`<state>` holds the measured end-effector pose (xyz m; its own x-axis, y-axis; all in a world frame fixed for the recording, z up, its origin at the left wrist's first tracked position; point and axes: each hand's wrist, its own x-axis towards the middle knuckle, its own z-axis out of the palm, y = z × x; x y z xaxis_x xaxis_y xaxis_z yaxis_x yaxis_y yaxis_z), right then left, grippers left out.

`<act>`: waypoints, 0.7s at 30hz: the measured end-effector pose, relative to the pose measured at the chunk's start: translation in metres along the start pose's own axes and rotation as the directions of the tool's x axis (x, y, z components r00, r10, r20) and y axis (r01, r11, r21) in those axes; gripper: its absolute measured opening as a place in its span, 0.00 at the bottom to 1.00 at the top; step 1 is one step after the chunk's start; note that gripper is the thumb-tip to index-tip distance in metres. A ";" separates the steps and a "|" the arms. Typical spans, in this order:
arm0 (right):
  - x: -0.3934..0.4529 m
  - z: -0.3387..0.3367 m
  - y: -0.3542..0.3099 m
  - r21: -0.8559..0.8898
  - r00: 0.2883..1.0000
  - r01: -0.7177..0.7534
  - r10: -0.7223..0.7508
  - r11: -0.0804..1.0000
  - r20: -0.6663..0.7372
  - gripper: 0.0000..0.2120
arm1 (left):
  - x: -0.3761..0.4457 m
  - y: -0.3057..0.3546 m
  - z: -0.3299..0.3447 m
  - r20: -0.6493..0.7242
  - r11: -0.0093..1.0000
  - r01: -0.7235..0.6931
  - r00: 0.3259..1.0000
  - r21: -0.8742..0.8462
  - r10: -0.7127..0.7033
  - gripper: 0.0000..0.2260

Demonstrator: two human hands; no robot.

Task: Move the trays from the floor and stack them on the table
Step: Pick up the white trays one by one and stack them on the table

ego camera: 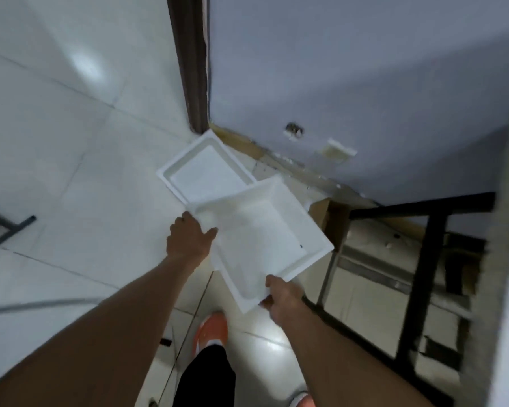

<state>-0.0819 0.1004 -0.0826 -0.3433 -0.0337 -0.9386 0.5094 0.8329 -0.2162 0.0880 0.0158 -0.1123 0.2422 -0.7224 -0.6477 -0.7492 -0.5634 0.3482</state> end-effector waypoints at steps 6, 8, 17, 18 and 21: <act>-0.142 -0.023 -0.050 -0.108 0.973 0.188 -0.170 0.976 0.155 0.17 | -0.088 0.057 -0.137 -0.329 0.987 -0.012 0.943 -0.163 -0.043 0.26; -0.192 -0.040 -0.069 -0.141 0.942 0.280 -0.244 0.949 0.230 0.18 | -0.122 0.071 -0.183 -0.382 0.987 -0.023 0.924 -0.158 -0.040 0.19; -0.351 -0.185 -0.147 -0.213 0.723 0.683 -0.606 0.699 0.332 0.17 | -0.302 0.148 -0.279 -0.381 0.939 -0.304 0.897 -0.163 0.224 0.04; -0.361 -0.202 -0.153 -0.205 0.694 0.714 -0.639 0.669 0.333 0.17 | -0.323 0.159 -0.275 -0.424 0.925 -0.332 0.876 -0.184 0.230 0.04; -0.383 -0.257 -0.168 -0.172 0.623 0.782 -0.733 0.600 0.273 0.14 | -0.381 0.188 -0.250 -0.491 0.862 -0.433 0.830 -0.264 0.266 0.07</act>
<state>-0.2386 0.1148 0.3824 -0.3721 -0.7825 -0.4993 -0.0988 0.5683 -0.8169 0.0088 0.0844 0.3695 0.3040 -0.9461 -0.1120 -0.5875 -0.2787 0.7597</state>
